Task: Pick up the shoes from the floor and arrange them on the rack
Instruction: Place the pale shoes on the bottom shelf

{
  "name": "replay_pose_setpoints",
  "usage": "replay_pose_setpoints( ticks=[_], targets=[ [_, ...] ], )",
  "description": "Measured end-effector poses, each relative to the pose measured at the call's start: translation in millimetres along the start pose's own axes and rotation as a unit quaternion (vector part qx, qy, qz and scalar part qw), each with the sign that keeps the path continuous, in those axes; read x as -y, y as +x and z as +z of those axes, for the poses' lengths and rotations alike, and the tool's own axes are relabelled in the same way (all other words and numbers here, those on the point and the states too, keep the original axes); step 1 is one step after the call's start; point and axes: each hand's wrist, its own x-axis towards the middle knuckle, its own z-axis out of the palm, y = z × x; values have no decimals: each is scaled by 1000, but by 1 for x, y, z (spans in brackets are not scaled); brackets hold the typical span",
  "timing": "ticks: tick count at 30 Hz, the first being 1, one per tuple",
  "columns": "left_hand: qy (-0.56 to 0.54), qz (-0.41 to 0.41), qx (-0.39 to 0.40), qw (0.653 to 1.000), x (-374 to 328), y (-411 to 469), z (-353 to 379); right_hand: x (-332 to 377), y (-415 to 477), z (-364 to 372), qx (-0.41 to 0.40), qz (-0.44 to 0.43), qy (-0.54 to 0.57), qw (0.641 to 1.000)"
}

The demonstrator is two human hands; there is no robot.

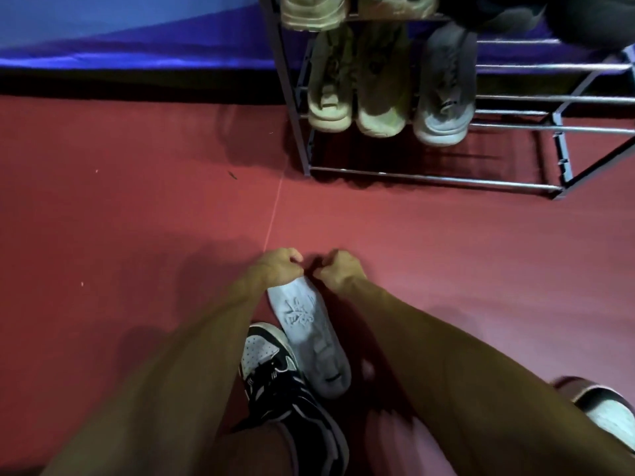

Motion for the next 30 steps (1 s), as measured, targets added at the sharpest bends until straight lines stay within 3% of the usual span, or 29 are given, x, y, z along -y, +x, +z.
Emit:
replay_pose_setpoints(
  ticks=[4, 13, 23, 30],
  targets=[
    [26, -21, -9, 999, 26, -1, 7, -2, 5, 20, 63, 7, -66, 996],
    [28, -34, 43, 998, 38, -3, 5, -8, 7, 44, 13, 7, -165, 986],
    [-2, -10, 28, 1000, -6, -9, 1, -13, 6, 1, 60, 23, -139, 988],
    [4, 70, -22, 997, -92, -29, -12, -7, -17, -68, -21, 2, -78, 997]
  ],
)
